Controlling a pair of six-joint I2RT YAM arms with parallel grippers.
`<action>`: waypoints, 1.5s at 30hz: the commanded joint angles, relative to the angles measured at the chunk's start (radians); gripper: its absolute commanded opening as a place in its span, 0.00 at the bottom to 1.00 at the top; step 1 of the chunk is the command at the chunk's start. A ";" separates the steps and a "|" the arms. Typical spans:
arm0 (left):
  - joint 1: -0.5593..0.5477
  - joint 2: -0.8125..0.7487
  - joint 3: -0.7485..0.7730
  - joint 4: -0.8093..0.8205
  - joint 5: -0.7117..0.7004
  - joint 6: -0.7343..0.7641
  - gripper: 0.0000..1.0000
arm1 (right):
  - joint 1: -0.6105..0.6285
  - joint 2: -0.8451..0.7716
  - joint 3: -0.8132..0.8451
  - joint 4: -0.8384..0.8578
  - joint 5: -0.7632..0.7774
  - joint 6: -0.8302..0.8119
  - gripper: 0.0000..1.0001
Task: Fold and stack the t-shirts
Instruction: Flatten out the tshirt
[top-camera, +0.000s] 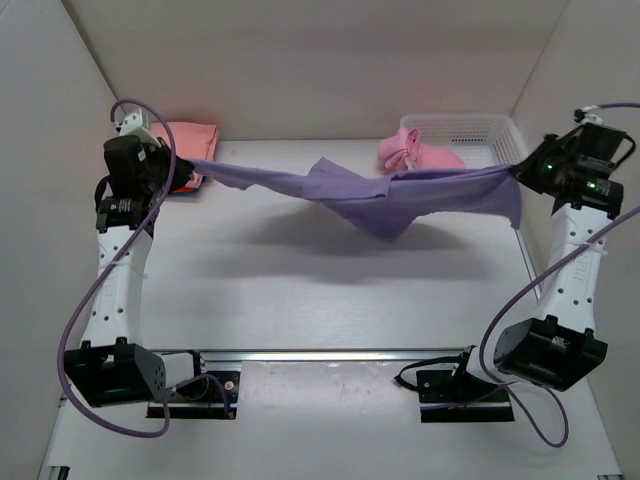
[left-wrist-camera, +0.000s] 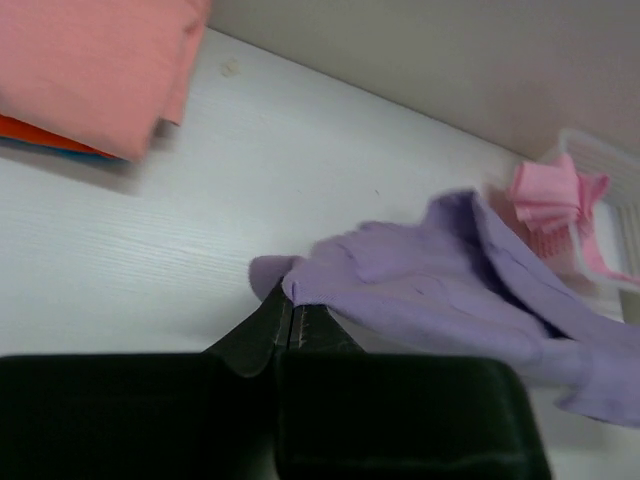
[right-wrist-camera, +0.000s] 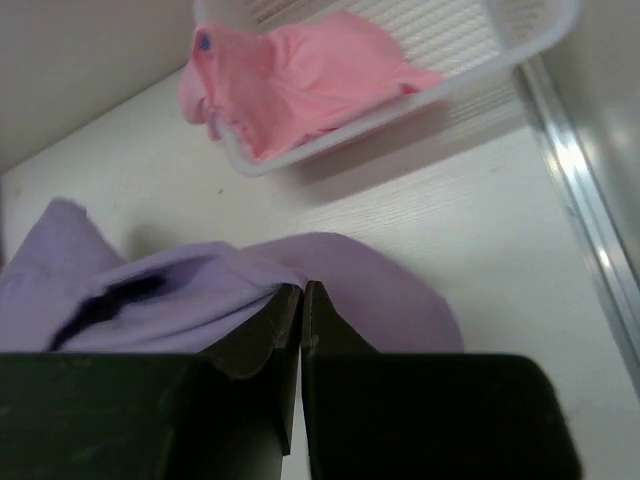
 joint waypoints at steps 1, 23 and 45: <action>0.007 -0.041 -0.089 0.109 0.148 -0.057 0.00 | 0.154 0.053 0.066 0.048 0.046 -0.039 0.00; 0.066 0.042 0.043 0.012 0.068 0.015 0.00 | 0.074 0.051 0.037 0.094 -0.063 0.035 0.00; 0.114 0.281 0.417 0.120 0.259 -0.092 0.00 | 0.238 0.243 0.504 0.052 0.015 -0.011 0.01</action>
